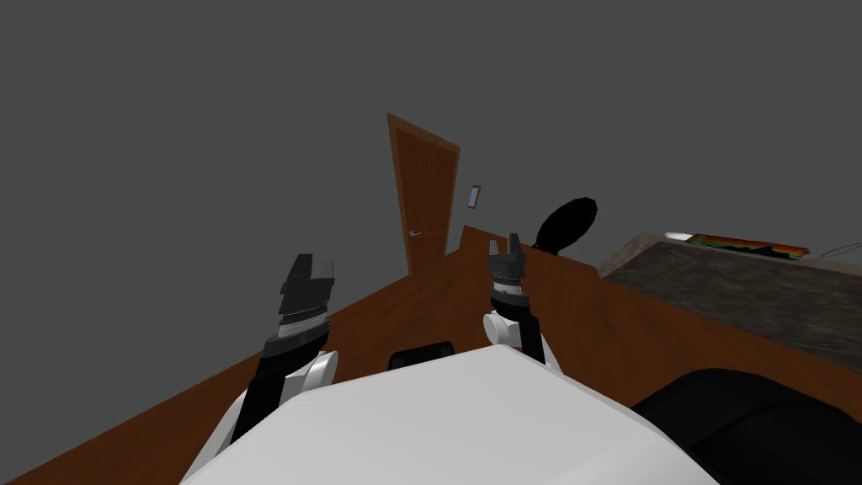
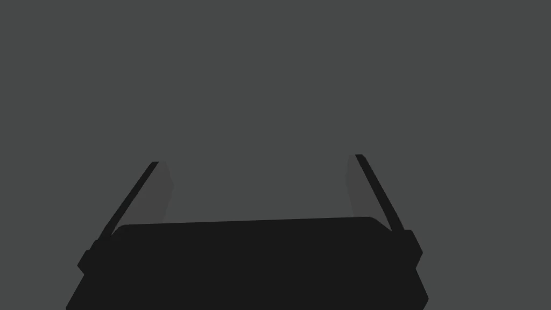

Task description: Pull the door open

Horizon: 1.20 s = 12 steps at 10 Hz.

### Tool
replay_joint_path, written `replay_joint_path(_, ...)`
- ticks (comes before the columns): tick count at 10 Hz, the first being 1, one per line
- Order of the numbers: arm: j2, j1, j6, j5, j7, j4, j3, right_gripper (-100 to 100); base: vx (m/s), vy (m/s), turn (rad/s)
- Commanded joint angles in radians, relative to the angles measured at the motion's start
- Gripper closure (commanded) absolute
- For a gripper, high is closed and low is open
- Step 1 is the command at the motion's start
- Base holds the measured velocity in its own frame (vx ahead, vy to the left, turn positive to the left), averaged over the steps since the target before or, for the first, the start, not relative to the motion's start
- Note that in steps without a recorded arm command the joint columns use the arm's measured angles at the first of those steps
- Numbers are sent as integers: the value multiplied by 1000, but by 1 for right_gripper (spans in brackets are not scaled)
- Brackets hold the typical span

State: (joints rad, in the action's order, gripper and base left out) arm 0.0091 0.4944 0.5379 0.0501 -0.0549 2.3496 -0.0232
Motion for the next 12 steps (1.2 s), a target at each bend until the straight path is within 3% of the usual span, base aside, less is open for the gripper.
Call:
replay_joint_path(1, -8, -12, 5, 0, 2, -31, -3, -100, 42, -4, 83)
replay_joint_path(12, -54, -106, 47, 1, 15, -274, -30, -100, 87, -16, 87)
